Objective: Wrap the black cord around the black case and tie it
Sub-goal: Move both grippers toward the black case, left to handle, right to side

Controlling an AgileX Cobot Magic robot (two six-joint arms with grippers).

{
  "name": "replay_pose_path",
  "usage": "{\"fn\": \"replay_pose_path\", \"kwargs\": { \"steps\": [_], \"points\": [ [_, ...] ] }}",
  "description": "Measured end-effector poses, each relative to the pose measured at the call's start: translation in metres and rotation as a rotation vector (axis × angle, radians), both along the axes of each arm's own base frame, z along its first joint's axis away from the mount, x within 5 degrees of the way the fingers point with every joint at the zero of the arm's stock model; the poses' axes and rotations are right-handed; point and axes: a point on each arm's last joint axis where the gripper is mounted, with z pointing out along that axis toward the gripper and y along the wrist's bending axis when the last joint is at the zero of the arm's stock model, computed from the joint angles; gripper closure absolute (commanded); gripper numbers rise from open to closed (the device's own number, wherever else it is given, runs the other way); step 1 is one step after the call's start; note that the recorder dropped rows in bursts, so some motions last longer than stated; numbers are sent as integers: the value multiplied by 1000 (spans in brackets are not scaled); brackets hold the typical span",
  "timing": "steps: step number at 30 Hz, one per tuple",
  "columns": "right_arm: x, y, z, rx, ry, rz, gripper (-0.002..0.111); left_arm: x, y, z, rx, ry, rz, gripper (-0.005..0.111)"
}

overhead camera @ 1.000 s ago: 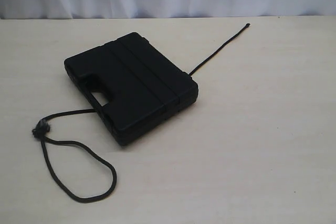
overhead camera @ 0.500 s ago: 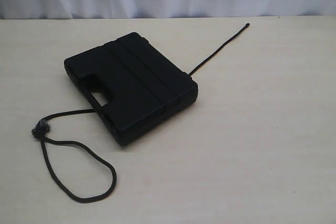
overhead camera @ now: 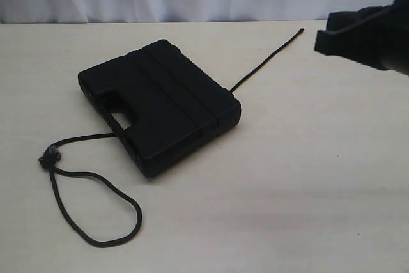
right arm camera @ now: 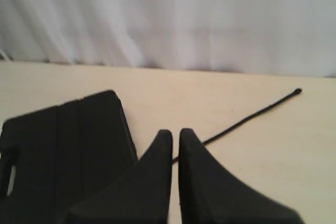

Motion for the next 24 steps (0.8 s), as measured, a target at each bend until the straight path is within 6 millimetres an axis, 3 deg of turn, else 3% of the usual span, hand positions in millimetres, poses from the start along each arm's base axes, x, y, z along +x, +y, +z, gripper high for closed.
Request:
{"fn": "replay_pose_path", "kwargs": {
  "steps": [4,8,13,14,15,18,23,24],
  "points": [
    [17,10,-11,-75,132,-8,104,11,-2,26,38,13,6,107],
    [24,11,-21,-132,213,-28,104,36,-4,47,56,86,6,107],
    [24,10,-25,-154,251,-43,104,88,-14,71,187,272,-11,107],
    [23,9,-25,-156,255,-44,104,102,-16,75,223,335,-18,107],
    [23,9,-26,-162,266,-50,104,133,-20,78,306,523,-36,107],
    [23,9,-26,-163,268,-51,104,192,-21,64,447,991,-56,107],
    [23,9,-26,-181,264,-41,104,241,-22,29,643,1474,-149,107],
    [23,9,-27,-206,259,-27,104,253,-25,12,696,1624,-229,107]
  ]
}}
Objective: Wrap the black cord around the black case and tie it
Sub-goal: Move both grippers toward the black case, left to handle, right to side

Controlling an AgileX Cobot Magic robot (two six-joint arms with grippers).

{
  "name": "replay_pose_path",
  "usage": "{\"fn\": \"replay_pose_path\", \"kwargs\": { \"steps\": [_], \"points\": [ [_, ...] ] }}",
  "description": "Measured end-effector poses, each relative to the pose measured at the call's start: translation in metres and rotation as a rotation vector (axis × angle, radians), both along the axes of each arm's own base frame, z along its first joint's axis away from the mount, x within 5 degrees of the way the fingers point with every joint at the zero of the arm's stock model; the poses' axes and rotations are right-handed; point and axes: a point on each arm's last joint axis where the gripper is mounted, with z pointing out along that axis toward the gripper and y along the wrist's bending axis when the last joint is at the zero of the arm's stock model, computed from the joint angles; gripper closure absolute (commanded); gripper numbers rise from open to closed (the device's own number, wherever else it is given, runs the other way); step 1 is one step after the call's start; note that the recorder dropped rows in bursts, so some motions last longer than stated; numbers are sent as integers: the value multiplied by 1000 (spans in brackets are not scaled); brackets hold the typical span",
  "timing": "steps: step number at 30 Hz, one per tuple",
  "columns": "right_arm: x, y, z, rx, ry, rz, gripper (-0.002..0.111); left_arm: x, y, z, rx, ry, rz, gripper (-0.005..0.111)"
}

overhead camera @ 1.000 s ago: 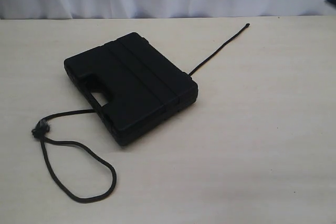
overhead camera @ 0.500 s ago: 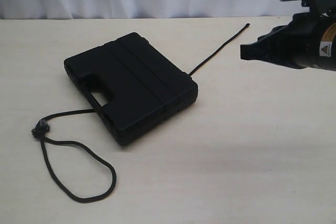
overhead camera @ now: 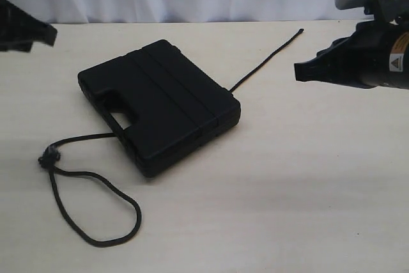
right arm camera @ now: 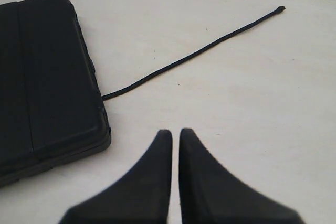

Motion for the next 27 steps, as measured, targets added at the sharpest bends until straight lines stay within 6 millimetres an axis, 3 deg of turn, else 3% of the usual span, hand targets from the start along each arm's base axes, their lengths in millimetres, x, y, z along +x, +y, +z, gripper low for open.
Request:
{"fn": "replay_pose_path", "kwargs": {
  "steps": [4,8,11,21,25,27],
  "points": [
    [0,0,0,-24,-5,20,104,14,-5,-51,8,325,-101,94],
    [0,0,0,-31,-7,25,104,26,-11,-83,-63,418,-77,63],
    [0,0,0,-32,-7,26,104,38,-21,-100,-188,404,-22,49],
    [4,3,-1,-21,-30,46,104,75,-28,-166,-367,312,216,47],
    [14,8,-15,-23,0,62,104,78,-27,-175,-366,300,233,49],
    [17,15,-23,-26,18,83,101,79,-27,-174,-372,293,240,61]
  ]
}}
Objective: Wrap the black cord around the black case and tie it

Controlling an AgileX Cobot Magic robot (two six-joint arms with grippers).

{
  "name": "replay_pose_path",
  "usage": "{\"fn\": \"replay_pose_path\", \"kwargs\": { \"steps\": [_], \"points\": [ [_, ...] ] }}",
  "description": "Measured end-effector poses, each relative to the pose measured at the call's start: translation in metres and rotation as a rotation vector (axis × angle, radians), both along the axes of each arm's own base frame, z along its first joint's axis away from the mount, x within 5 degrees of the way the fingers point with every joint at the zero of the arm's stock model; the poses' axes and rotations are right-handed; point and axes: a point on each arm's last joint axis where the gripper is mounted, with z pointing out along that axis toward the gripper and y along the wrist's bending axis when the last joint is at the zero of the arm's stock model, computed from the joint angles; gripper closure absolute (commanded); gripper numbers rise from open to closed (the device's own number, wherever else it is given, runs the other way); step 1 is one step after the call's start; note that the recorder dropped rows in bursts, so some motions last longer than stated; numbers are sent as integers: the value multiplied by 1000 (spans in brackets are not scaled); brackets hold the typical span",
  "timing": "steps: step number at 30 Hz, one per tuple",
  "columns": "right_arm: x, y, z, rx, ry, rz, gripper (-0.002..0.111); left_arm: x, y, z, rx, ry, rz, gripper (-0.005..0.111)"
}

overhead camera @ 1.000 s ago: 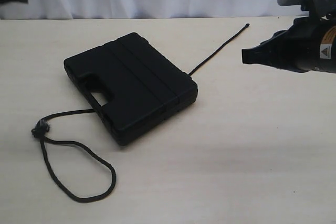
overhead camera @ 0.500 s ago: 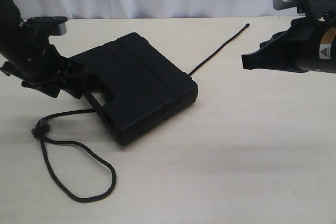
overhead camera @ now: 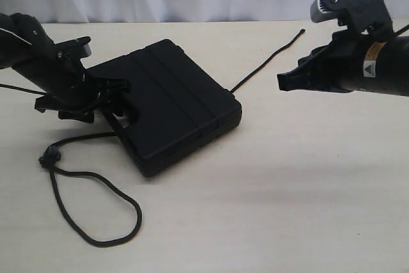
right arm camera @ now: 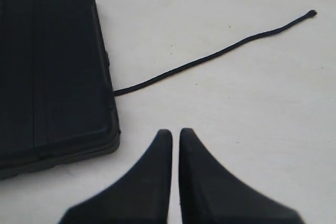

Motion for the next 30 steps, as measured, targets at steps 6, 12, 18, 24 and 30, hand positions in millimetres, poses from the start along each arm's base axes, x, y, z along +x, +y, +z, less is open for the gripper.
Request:
{"fn": "replay_pose_path", "kwargs": {
  "steps": [6,12,18,24,30],
  "points": [
    [-11,46,-11,-67,-13,232,77,3,-1,-2,-34,-10,66,90],
    [-20,63,-12,-110,-41,339,50,5,-1,-1,-36,-24,78,100],
    [-36,88,-18,-254,-72,521,36,9,-3,3,-45,-12,47,100],
    [-57,111,-18,-412,-151,714,25,12,-7,11,-72,34,2,100],
    [-67,119,-19,-450,-156,761,24,18,-12,25,-106,79,-55,100]
  ]
}}
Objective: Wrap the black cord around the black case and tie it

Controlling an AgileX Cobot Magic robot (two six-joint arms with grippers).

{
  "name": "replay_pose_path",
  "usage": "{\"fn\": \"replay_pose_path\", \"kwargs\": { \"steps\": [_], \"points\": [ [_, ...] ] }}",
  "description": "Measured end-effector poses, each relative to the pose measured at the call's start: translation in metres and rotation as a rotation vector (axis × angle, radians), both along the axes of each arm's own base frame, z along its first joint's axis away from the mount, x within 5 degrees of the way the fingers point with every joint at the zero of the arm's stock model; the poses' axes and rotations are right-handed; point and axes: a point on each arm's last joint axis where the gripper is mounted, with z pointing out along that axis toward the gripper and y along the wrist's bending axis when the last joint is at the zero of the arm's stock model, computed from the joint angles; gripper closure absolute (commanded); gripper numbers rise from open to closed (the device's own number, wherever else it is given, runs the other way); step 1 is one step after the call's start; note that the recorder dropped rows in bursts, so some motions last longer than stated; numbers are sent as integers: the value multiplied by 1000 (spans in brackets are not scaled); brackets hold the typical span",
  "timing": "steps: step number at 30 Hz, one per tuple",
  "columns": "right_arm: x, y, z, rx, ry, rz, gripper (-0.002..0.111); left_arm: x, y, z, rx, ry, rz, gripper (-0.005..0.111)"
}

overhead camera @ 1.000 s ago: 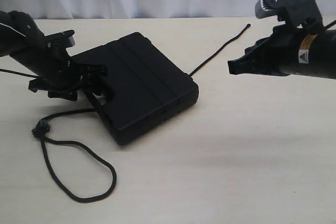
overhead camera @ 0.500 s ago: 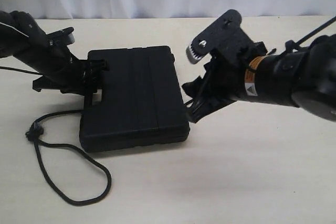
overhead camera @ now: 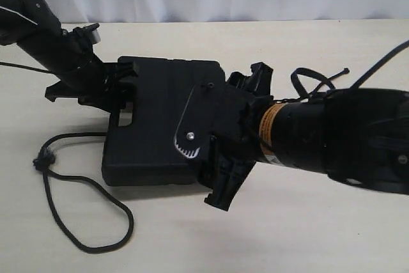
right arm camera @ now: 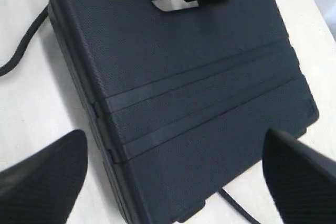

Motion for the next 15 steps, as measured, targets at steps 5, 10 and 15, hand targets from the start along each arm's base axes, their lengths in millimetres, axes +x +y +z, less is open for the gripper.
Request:
{"fn": "replay_pose_path", "kwargs": {
  "steps": [5,10,15],
  "points": [
    [-13,16,-9,-55,-10,94,24,3,-3,10,-22,30,-39,100],
    [-17,28,-35,-149,18,134,24,8,-5,19,-38,39,-64,100],
    [-14,35,-54,-177,23,86,24,13,-6,31,-46,27,-83,100]
  ]
}}
